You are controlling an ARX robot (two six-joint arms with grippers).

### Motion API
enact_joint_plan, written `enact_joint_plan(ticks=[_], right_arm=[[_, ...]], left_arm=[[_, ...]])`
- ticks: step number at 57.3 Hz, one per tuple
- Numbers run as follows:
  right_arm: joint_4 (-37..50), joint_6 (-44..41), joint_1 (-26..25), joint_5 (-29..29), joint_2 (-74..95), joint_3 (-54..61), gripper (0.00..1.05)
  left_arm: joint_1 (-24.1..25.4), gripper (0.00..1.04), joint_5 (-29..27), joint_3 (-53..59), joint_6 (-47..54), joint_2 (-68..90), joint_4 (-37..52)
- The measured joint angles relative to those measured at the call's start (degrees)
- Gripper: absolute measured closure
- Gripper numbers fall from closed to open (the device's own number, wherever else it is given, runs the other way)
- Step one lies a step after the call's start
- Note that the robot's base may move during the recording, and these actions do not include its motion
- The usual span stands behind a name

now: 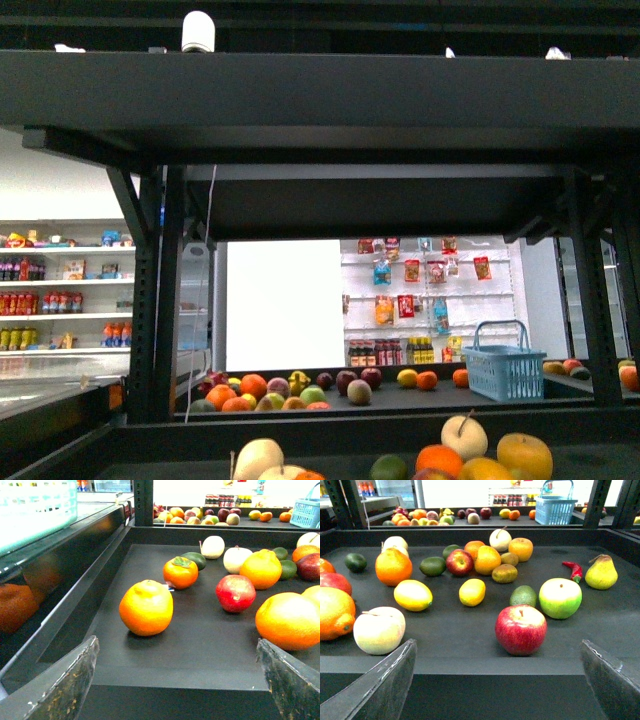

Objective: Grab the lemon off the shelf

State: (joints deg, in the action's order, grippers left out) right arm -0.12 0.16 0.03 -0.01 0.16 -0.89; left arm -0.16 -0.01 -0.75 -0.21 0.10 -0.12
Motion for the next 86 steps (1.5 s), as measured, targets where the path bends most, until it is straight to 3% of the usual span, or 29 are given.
enact_joint_plan(ticks=[58,61,64,70,76,86], right_arm=[[0.0,0.0,0.0,0.0,0.0,0.0,0.07],[0.0,0.0,0.0,0.0,0.0,0.0,0.07],[0.0,0.0,0.0,0.0,0.0,0.0,0.07],[0.0,0.0,0.0,0.0,0.0,0.0,0.07],[0.0,0.0,0.0,0.0,0.0,0.0,0.07],[0.0,0.0,0.0,0.0,0.0,0.0,0.07]], left_arm=[[0.0,0.08,-0.4,0.0,-0.2,0.0,-0.1],[-1.0,0.08,-2.4,-0.4,-8.5,2.9,-0.8],[-0.2,0.08,0.9,-2.0,-16.7,9.6,0.9],[6.1,0.08,10.4,-10.4,-25.5,23.8,7.4],[17.1,0.08,22.0,-23.6,-35.9,40.6,11.0],[26.2,0.08,26.5,-39.5,-47.8,60.5,11.9]])
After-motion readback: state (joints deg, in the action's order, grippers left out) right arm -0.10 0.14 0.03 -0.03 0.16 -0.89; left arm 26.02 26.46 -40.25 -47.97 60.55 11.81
